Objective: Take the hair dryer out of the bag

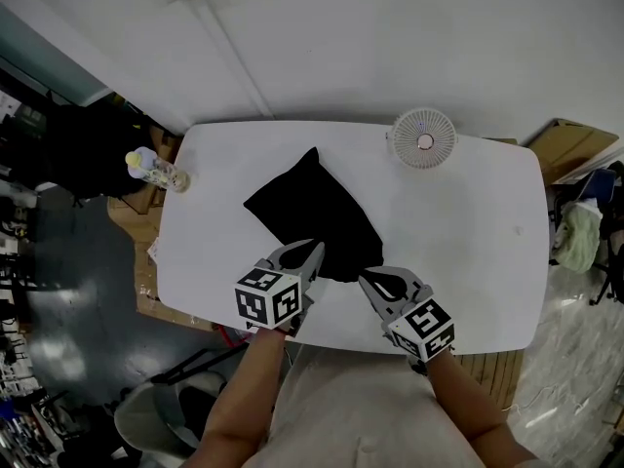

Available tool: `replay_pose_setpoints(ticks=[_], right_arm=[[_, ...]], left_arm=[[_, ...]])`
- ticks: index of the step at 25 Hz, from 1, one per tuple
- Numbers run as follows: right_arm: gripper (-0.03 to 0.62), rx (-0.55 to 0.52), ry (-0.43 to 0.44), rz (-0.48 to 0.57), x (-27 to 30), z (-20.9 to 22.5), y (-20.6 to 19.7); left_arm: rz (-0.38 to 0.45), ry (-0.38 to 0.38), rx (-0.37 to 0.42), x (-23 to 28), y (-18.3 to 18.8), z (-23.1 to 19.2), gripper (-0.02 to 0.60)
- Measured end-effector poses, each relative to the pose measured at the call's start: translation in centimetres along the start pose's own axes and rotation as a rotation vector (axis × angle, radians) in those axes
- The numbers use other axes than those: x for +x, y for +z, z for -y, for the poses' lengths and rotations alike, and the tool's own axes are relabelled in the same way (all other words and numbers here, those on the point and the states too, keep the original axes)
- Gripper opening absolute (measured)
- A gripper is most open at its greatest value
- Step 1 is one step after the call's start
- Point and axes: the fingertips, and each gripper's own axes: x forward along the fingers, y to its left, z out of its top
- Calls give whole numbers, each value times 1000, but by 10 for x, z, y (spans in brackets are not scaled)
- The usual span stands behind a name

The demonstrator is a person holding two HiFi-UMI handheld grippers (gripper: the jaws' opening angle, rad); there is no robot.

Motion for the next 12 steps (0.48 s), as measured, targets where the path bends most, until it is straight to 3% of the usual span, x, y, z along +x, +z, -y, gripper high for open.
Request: replay_pose_setpoints(ticks=[12], right_arm=[[17,-24,-8,-117,61,11,-19]], left_arm=[[29,-10,-43,3,10,-9,25]])
